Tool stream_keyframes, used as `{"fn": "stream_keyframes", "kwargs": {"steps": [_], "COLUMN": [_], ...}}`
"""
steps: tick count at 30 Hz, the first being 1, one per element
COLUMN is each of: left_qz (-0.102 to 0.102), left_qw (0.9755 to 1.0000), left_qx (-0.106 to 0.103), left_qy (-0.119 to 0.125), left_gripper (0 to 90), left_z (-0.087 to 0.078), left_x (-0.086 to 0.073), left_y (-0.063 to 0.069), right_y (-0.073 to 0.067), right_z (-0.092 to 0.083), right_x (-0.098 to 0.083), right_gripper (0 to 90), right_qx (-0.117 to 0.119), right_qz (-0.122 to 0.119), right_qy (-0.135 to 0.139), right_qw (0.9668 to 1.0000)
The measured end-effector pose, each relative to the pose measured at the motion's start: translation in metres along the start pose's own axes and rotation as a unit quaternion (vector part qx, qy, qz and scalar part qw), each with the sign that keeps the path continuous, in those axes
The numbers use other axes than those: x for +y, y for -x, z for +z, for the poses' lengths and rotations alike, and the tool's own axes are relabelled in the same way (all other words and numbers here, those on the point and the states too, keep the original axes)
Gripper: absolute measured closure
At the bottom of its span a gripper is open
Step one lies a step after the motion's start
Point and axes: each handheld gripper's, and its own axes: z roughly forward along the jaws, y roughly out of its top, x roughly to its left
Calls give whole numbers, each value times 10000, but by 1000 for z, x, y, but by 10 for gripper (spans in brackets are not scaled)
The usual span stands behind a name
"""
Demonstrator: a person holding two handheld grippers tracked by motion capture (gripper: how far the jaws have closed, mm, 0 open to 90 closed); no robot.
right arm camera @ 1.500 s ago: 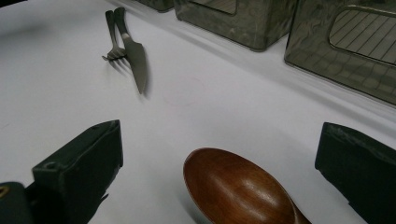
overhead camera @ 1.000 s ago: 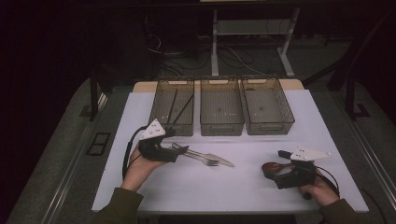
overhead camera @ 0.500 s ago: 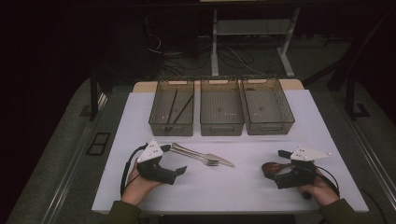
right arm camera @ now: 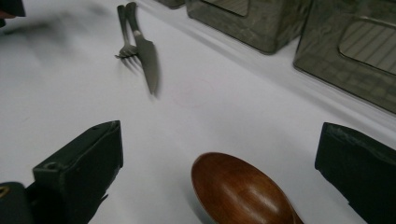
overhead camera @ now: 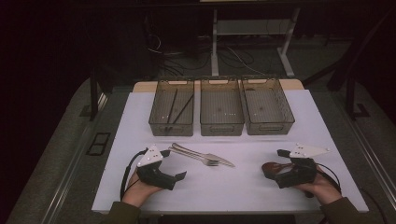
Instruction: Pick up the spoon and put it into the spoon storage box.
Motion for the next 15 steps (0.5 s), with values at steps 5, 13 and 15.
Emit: {"fn": "stream_keyframes", "kwargs": {"steps": [5, 13, 15], "left_qz": [26, -9, 3], "left_qw": [10000, 10000, 10000], "left_qx": [-20, -46, -53], "left_qy": [-56, -85, -79], "left_gripper": [0, 0, 0], "left_z": [1, 1, 1], "left_x": [0, -1, -1], "left_y": [2, 1, 1], "right_y": [6, 29, 35], "right_z": [0, 2, 6], "right_x": [14, 28, 30], "right_gripper": [31, 139, 148], "right_qx": [156, 206, 209], "right_qz": [-1, 147, 202], "right_qy": [-283, -438, -470], "right_qw": [9995, 9987, 9985]}}
